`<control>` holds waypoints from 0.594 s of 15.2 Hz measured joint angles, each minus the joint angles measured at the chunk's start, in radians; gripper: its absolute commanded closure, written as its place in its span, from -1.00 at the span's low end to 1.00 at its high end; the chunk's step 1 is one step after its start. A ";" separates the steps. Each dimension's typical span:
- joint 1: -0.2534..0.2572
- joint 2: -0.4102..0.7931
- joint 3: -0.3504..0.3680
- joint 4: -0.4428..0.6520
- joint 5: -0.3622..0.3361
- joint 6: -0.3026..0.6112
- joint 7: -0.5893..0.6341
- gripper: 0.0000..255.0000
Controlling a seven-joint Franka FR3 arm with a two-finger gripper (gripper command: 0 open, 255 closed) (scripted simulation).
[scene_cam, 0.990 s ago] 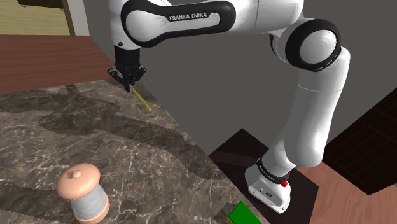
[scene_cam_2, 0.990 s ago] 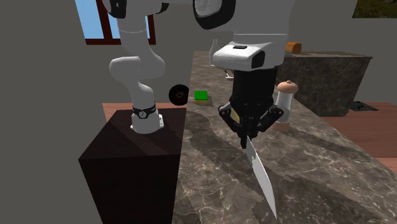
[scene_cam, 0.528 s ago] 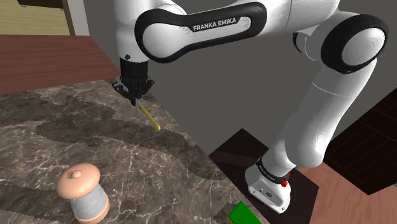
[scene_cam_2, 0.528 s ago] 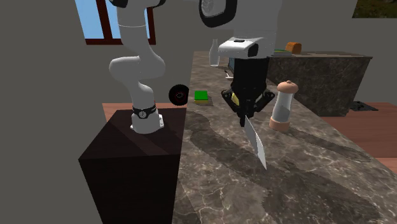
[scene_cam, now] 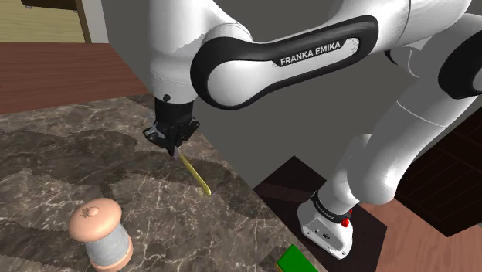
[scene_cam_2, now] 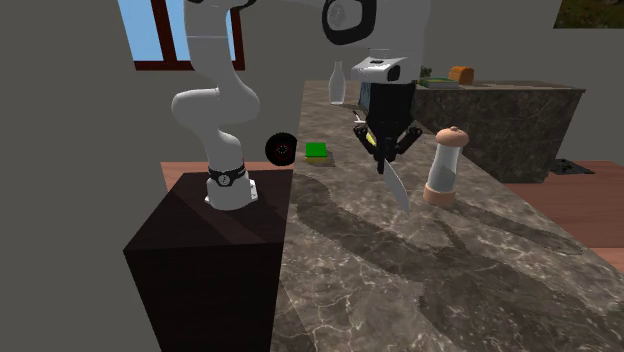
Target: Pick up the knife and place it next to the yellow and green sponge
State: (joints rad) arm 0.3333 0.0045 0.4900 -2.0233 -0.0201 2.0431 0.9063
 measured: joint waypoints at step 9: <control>0.092 -0.165 0.090 -0.156 0.098 0.014 0.133 1.00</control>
State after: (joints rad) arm 0.4255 -0.1601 0.5805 -2.1797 0.0779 2.0569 1.0389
